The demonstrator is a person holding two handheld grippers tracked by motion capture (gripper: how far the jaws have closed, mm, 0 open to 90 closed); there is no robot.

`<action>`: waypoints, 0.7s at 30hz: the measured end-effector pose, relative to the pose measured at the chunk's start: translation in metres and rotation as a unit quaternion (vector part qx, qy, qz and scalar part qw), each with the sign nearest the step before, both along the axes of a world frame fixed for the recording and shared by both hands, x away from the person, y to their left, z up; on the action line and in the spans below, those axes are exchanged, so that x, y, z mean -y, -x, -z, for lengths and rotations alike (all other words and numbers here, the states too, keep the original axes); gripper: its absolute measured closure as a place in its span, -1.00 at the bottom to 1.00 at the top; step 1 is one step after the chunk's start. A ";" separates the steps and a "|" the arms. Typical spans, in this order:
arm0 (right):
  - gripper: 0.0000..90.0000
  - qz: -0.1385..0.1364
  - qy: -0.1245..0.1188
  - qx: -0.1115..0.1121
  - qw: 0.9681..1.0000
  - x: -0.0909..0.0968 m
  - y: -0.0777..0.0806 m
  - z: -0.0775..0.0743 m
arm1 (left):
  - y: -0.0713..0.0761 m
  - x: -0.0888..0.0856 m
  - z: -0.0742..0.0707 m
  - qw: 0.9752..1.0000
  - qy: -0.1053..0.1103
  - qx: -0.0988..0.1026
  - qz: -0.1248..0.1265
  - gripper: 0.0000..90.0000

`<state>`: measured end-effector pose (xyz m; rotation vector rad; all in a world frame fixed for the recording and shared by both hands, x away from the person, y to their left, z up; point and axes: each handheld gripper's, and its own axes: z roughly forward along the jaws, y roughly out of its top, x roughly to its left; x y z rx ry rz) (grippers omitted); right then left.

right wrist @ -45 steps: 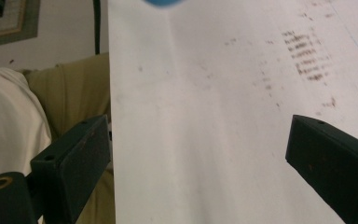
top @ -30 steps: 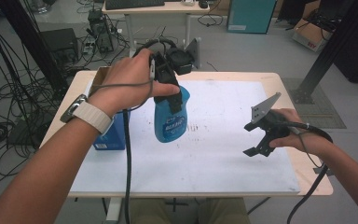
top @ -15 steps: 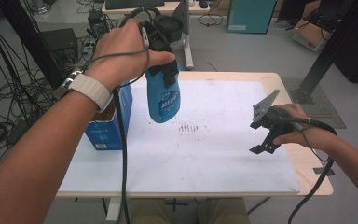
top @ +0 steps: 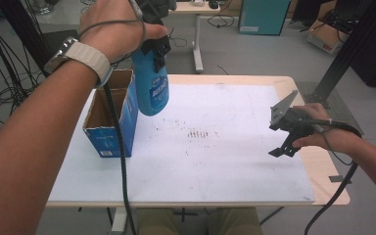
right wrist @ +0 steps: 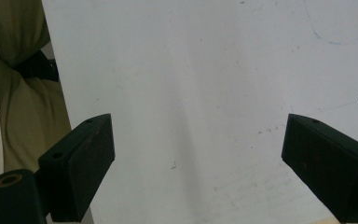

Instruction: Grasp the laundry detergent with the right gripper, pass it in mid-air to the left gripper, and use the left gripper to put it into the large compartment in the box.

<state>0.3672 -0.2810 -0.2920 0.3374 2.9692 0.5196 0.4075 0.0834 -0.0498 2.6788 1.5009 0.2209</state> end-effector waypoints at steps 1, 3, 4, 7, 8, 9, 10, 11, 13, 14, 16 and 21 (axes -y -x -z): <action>-0.79 0.001 0.002 0.001 1.000 0.000 0.000 0.000 | -0.002 -0.003 -0.001 1.000 -0.001 0.000 -0.008 -0.17; -0.79 0.001 0.000 0.000 1.000 0.001 -0.001 0.001 | -0.005 -0.009 -0.004 1.000 -0.004 -0.005 -0.023 -0.17; -0.79 0.004 0.001 0.000 1.000 0.001 -0.001 0.001 | -0.007 -0.012 -0.006 0.999 -0.004 -0.001 -0.032 -0.17; -0.79 0.003 0.001 0.001 1.000 0.001 -0.003 0.001 | -0.012 -0.023 -0.010 0.998 -0.004 0.001 -0.058 -0.17; -0.79 0.001 -0.001 0.003 1.000 0.001 -0.003 0.001 | -0.013 -0.025 -0.011 0.998 -0.004 0.001 -0.066 -0.17; -0.79 0.003 -0.002 0.004 1.000 0.001 -0.004 0.001 | -0.014 -0.028 -0.012 0.998 -0.009 0.001 -0.070 -0.17; -0.79 0.004 0.000 0.002 1.000 0.001 -0.004 0.000 | -0.015 -0.031 -0.013 0.997 -0.011 0.001 -0.076 -0.17; -0.78 0.003 0.000 0.005 1.000 0.001 -0.005 0.000 | -0.016 -0.035 -0.013 0.996 -0.009 0.002 -0.090 -0.17; -0.79 0.005 0.002 0.004 1.000 0.001 -0.005 0.000 | -0.018 -0.041 -0.015 0.995 -0.010 -0.001 -0.104 -0.17; -0.78 0.005 0.001 0.004 1.000 0.001 -0.005 0.001 | -0.019 -0.044 -0.015 0.994 -0.010 -0.001 -0.111 -0.17; -0.79 0.003 0.001 0.004 1.000 0.001 -0.006 0.001 | -0.021 -0.051 -0.016 0.992 -0.012 -0.004 -0.125 -0.17; -0.78 0.000 0.004 0.005 1.000 0.000 -0.008 0.002 | -0.025 -0.065 -0.017 0.989 -0.010 -0.006 -0.149 -0.17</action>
